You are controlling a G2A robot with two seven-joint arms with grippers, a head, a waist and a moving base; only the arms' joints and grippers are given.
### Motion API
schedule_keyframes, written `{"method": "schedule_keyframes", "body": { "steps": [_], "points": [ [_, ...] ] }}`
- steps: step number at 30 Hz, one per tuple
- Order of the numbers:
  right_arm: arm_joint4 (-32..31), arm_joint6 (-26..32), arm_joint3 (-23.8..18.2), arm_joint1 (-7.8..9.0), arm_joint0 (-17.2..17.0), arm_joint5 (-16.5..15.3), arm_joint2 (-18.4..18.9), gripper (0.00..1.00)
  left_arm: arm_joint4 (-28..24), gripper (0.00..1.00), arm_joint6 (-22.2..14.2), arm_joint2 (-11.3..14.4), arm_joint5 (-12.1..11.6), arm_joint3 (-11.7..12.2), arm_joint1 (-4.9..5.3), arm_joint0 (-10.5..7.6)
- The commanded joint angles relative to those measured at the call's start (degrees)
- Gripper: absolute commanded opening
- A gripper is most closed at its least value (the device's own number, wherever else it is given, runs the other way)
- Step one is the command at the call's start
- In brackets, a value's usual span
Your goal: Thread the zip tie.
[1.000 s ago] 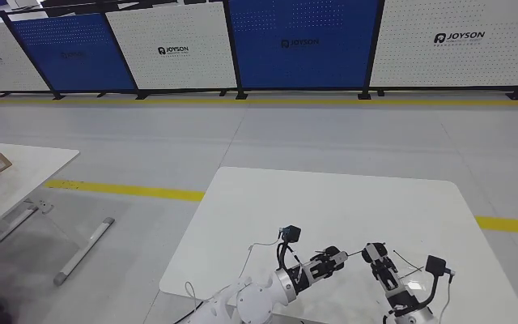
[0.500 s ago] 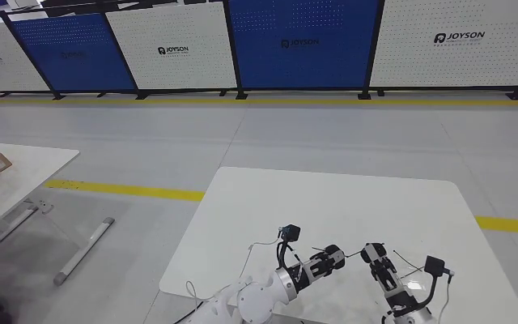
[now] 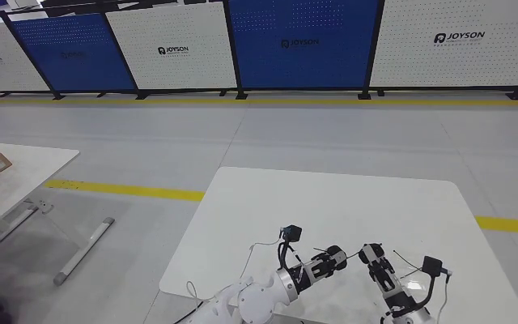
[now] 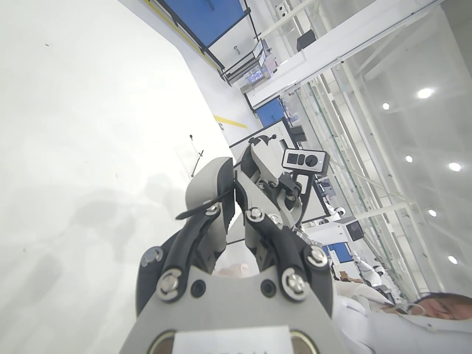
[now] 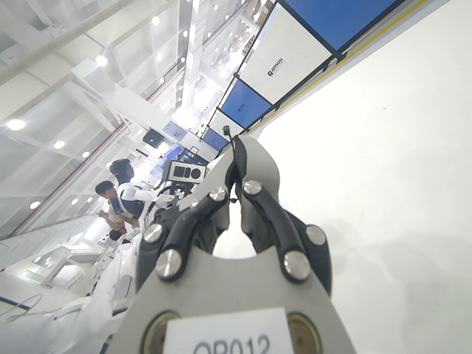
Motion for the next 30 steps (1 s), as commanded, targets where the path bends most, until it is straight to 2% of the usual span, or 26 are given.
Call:
{"method": "schedule_keyframes", "body": {
  "steps": [1, 6, 17, 30],
  "points": [
    [0.9, 0.3, -0.3, 0.05, 0.0, 0.0, -0.1, 0.00, 0.1, 0.00, 0.0, 0.0, 0.0, 0.0, 0.00, -0.02],
    [3.3, 1.1, -1.1, 0.39, -0.4, 0.0, 0.7, 0.00, 0.1, 0.00, -0.1, 0.0, -0.1, 0.0, -0.01, 0.01],
    [2.9, 3.0, 0.2, 0.60, 0.7, 0.0, -0.3, 0.00, -0.5, 0.00, 0.0, -0.4, -1.7, -0.6, 0.04, 0.37],
    [3.3, 2.5, 0.2, 0.77, 0.7, 0.0, -0.1, 0.00, -0.6, 0.00, -0.9, -0.2, -1.2, -0.2, -0.03, 0.04]
  ]
}}
